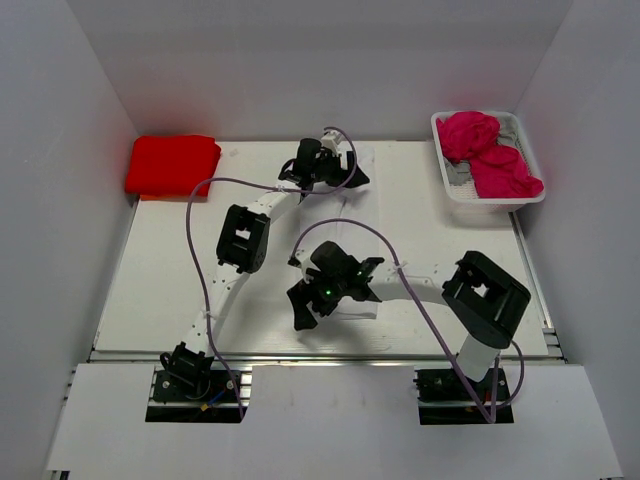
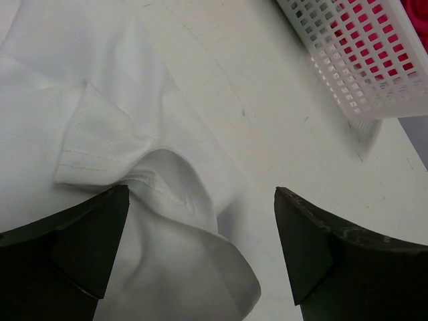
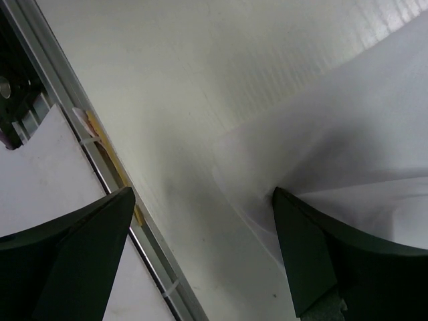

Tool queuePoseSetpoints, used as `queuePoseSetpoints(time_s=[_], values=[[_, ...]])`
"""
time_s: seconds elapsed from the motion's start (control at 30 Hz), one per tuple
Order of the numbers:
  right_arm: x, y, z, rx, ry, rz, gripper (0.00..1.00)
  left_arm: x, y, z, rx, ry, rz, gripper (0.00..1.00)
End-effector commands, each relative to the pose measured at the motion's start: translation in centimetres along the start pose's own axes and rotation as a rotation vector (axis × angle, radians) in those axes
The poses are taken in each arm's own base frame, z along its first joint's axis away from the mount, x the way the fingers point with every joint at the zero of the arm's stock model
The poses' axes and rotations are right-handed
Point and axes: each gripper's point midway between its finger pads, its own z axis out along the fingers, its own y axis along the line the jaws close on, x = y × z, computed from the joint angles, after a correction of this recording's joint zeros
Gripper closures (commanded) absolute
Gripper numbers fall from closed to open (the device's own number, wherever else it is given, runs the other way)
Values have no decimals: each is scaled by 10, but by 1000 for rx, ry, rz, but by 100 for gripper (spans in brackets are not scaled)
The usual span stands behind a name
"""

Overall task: Fold and stack the t-shirts
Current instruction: Rotate the tshirt 90 degrees

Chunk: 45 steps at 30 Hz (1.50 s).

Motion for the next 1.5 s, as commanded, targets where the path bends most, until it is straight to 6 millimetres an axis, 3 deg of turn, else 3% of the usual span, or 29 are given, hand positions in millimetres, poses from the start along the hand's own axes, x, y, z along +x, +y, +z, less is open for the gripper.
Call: queuePoseSetpoints(time_s=[0.0, 0.1, 0.17, 0.27, 0.47, 0.6, 0.77, 0.83, 0.9, 0.97, 1.0, 1.03, 1.1, 1.13, 1.2, 1.23, 1.27, 1.3, 1.33, 1.47], values=[[-12, 16, -21, 5, -14, -61, 11, -9, 8, -4, -56, -18, 0, 0], [-28, 33, -44, -15, -83, -83, 11, -34, 5, -11, -107, -70, 26, 0], [-32, 32, -56, 7, -118, -78, 10, -48, -4, -15, -96, -94, 41, 0], [-29, 8, -65, 153, -144, -30, 10, -87, -26, -25, -83, -156, 75, 0], [-23, -1, -84, 233, -202, 33, 10, -154, -77, -68, -89, -245, 174, 0], [-24, -18, -100, 343, -264, 79, 10, -177, -101, -93, -106, -242, 211, 0], [-26, -29, -123, 429, -349, 105, 10, -168, -115, -120, -140, -132, 229, 0], [-23, -32, -127, 442, -366, 119, 10, -149, -113, -128, -155, -56, 203, 0], [-24, -37, -132, 475, -385, 142, 10, -148, -113, -142, -201, -37, 208, 0], [-19, -48, -138, 534, -381, 170, 10, -124, -105, -152, -246, 35, 186, 0], [-15, -54, -140, 573, -379, 197, 10, -131, -117, -168, -254, 22, 192, 0], [-12, -58, -144, 602, -366, 216, 10, -110, -109, -174, -281, 72, 174, 0], [-5, -73, -152, 688, -368, 269, 10, -97, -104, -196, -364, 92, 145, 0], [-2, -79, -154, 720, -367, 279, 10, -79, -105, -220, -407, 109, 124, 0], [9, -91, -159, 771, -358, 327, 10, -70, -103, -244, -480, 63, 111, 0], [13, -95, -159, 783, -358, 354, 10, -30, -88, -257, -533, 123, 64, 0], [17, -100, -160, 797, -355, 373, 10, -38, -99, -280, -563, 62, 63, 0], [22, -108, -161, 819, -342, 391, 10, -30, -104, -287, -566, 49, 60, 0], [25, -110, -162, 829, -335, 406, 10, -2, -98, -297, -583, 97, 43, 0], [45, -123, -160, 853, -274, 480, 10, 31, -108, -324, -616, 133, -3, 0]])
